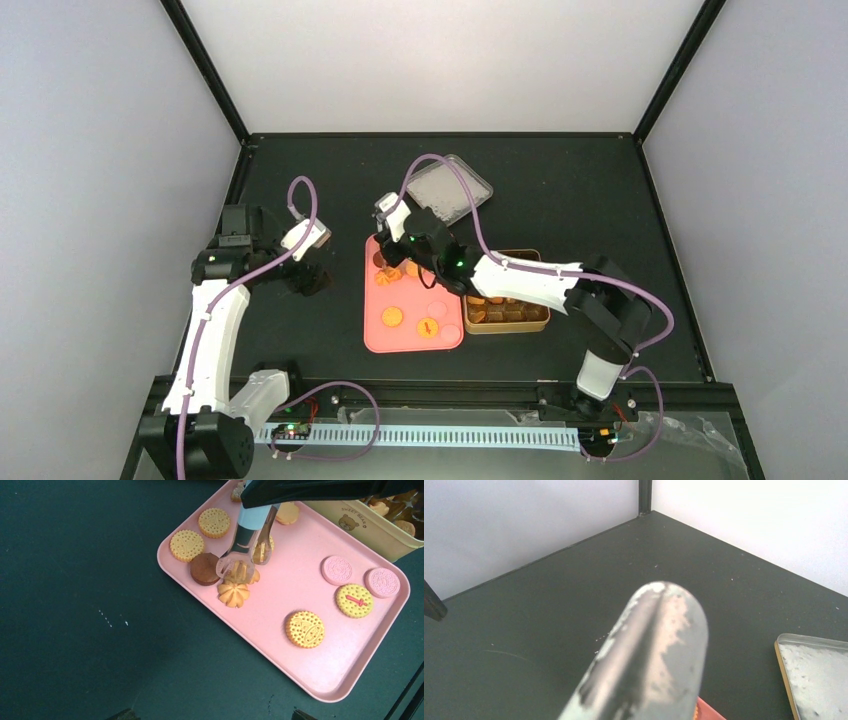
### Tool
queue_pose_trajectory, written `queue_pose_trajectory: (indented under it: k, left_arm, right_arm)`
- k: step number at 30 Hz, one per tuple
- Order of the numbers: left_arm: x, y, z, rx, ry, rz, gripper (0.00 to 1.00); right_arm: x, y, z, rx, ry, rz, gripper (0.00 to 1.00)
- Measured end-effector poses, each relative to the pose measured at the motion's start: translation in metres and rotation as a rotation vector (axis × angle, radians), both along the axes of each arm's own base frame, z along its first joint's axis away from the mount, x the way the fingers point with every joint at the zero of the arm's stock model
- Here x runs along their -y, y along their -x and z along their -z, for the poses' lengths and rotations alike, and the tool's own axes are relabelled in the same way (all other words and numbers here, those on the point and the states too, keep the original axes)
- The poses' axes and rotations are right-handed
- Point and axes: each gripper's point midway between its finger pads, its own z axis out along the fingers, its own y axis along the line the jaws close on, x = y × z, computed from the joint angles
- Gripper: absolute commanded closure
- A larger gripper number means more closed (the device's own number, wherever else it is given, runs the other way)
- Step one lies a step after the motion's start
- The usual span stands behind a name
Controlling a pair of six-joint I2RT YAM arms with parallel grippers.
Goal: Pack the cookies
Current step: Pick up the fake cookies from the plate.
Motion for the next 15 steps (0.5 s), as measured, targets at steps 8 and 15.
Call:
queue_pose_trajectory:
  k: [8, 15]
  left_arm:
    - [0.001, 0.0, 0.0, -0.004, 0.009, -0.006, 0.18]
    - [0.001, -0.001, -0.001, -0.001, 0.012, -0.008, 0.18]
  right_arm:
    - [0.017, 0.011, -0.03, 0.016, -0.036, 0.002, 0.95]
    - [0.063, 0.033, -0.086, 0.079, -0.13, 0.043, 0.95]
